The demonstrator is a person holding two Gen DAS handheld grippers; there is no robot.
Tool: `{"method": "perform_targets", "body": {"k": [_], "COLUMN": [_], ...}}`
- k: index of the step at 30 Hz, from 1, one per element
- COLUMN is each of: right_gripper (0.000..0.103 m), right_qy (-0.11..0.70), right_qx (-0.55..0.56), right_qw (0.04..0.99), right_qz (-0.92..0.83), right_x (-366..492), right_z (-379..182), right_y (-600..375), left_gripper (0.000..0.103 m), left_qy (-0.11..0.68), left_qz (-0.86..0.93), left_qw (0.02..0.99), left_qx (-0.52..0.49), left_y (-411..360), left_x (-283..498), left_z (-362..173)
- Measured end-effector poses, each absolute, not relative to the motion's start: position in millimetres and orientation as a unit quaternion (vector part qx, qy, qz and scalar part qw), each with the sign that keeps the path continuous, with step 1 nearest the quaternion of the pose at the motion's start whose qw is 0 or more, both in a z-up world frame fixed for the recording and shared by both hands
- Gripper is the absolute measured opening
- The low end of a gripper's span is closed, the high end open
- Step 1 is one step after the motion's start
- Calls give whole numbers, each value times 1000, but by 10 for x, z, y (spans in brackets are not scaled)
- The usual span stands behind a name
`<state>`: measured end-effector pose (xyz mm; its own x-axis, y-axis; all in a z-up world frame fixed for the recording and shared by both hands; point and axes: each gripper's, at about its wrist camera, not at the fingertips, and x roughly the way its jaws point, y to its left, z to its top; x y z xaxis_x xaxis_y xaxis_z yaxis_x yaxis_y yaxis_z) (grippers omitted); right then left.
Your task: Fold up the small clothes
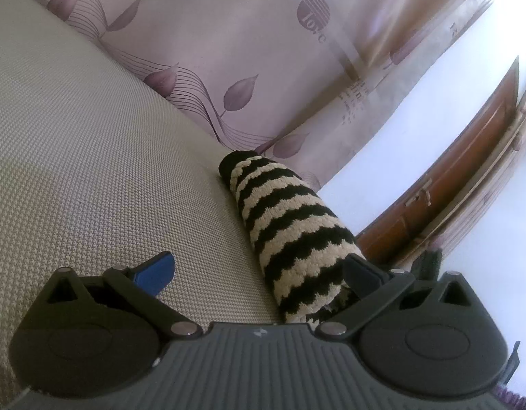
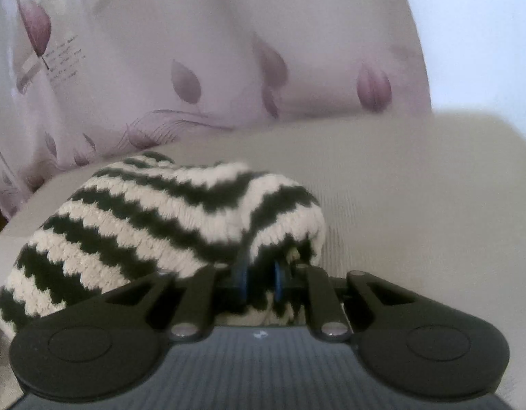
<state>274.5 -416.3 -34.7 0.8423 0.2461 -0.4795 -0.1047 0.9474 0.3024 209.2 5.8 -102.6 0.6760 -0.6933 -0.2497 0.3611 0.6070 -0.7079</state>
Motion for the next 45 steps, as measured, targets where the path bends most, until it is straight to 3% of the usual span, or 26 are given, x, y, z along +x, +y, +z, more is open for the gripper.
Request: {"method": "perform_targets", "body": {"k": [4, 12, 14, 18, 22, 30, 35, 43, 45], "right_gripper": [19, 21, 21, 20, 20, 22, 22, 20, 20], "right_qy": [232, 143, 138, 174, 217, 196, 169, 272, 259], "right_qx": [220, 220, 197, 125, 189, 246, 182, 101, 111], "right_qw": [942, 957, 960, 967, 948, 936, 960, 952, 954], "right_qz": [103, 120, 147, 138, 134, 160, 126, 97, 104], "right_x": [2646, 2027, 1897, 1830, 1809, 1924, 2338, 3244, 3224], "right_z": [-385, -32, 3, -127, -562, -366, -3, -294, -366], "right_y": [-4361, -4319, -4164, -3884, -4031, -4274, -4236, -3948, -3957], "left_gripper": [102, 99, 94, 72, 55, 54, 54, 54, 54], "left_qy": [277, 206, 198, 212, 229, 215, 206, 201, 202], "left_qz": [-300, -362, -370, -377, -362, -373, -384, -389, -391], "left_qw": [866, 874, 876, 883, 892, 886, 881, 877, 876], "left_qx": [-287, -251, -237, -184, -140, -171, -186, -197, -200], "left_y": [-55, -685, -886, -1269, -1360, -1169, -1107, -1074, -1076], "left_x": [2139, 2181, 2220, 2274, 2273, 2240, 2221, 2209, 2221], "left_z": [-891, -278, -229, -331, -581, -800, -870, -900, -900]}}
